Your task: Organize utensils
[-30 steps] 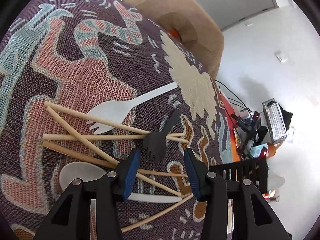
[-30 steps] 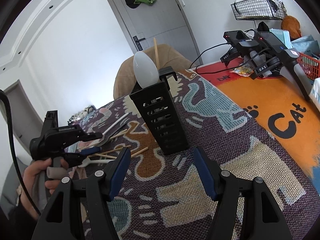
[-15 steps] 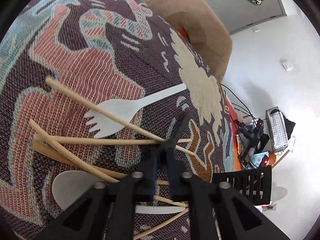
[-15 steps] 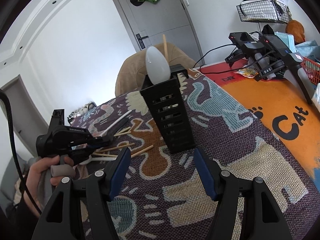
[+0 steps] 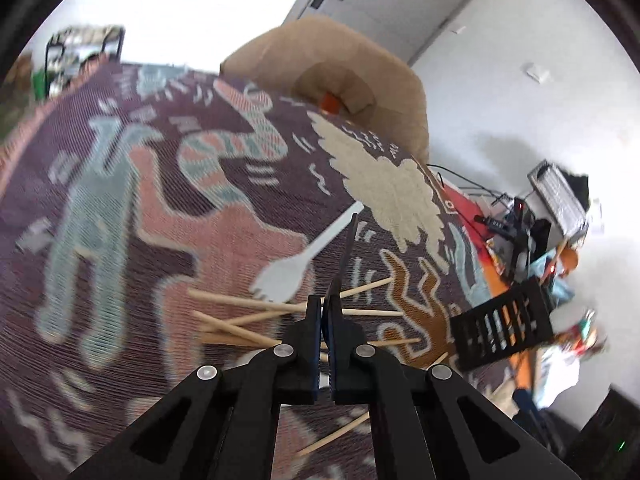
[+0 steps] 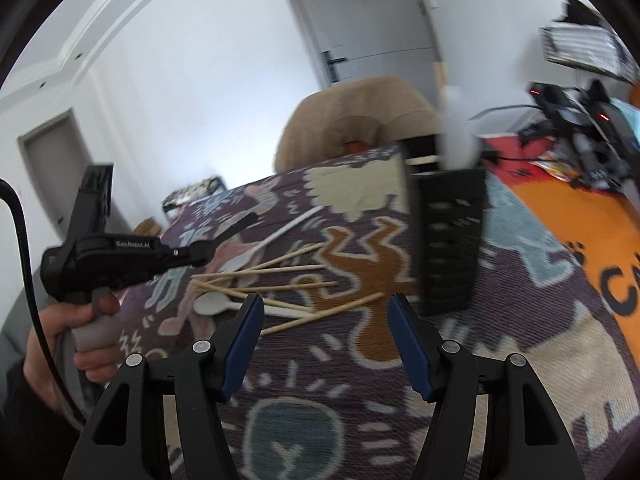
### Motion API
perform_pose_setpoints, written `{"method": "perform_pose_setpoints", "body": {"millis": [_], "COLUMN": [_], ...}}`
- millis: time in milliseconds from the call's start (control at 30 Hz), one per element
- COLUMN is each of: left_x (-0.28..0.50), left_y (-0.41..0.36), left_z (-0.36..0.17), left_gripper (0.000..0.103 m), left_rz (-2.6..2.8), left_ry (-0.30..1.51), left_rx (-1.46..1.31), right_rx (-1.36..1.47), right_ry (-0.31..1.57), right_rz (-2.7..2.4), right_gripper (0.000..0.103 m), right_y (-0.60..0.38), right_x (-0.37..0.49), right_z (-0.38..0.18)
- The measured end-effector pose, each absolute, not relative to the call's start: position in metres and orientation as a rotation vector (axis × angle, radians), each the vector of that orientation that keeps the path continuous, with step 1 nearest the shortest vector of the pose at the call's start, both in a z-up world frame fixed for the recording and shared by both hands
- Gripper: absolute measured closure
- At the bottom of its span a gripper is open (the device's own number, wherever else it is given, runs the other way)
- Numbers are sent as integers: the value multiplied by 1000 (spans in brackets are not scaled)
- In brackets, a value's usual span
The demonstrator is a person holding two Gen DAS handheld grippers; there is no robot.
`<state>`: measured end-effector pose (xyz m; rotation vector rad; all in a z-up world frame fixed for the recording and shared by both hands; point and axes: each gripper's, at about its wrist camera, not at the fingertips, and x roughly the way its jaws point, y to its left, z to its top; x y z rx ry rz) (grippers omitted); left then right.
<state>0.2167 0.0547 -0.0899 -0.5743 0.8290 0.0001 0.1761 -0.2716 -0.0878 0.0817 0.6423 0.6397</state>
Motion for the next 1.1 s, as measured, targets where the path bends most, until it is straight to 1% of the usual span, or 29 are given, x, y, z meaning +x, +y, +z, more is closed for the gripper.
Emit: {"method": "perform_pose_setpoints", "body": {"millis": [233,300,500,567,600,667,800,867,1100], "left_x": [189,182,157,150,147,139,125,120,108], "left_y": [71,76,91,95,98,104,117,121,135], "left_z": [-77,-75,-69,-66,-66,-64,-63,-64,-65], "left_gripper": [101,101,101,101,101,101,101,101,101], "left_rz": [9,14,15,18,20,25,34,36,41], "left_ry": [823,820,795,784,779,767,748,739,723], "left_rx": [-476,-469,-467,-472,-474,-481,-498,-511,-538], "right_rx": [-60,-115,-365,-451,-478,-563,-705,-773,-916], "right_ry": [661,674,710,712,715,732,762,773,808], "right_rz": [767,795,889,914,920,942,959,967,1018], "right_gripper": [46,47,51,56,57,63,65,72,76], "right_y": [-220,-204,-150,-134,-131,-120,-104,-96,-79], "right_x": [169,167,154,149,149,148,150,153,157], "right_z": [-87,-89,-103,-108,-109,-116,-126,-130,-132]}}
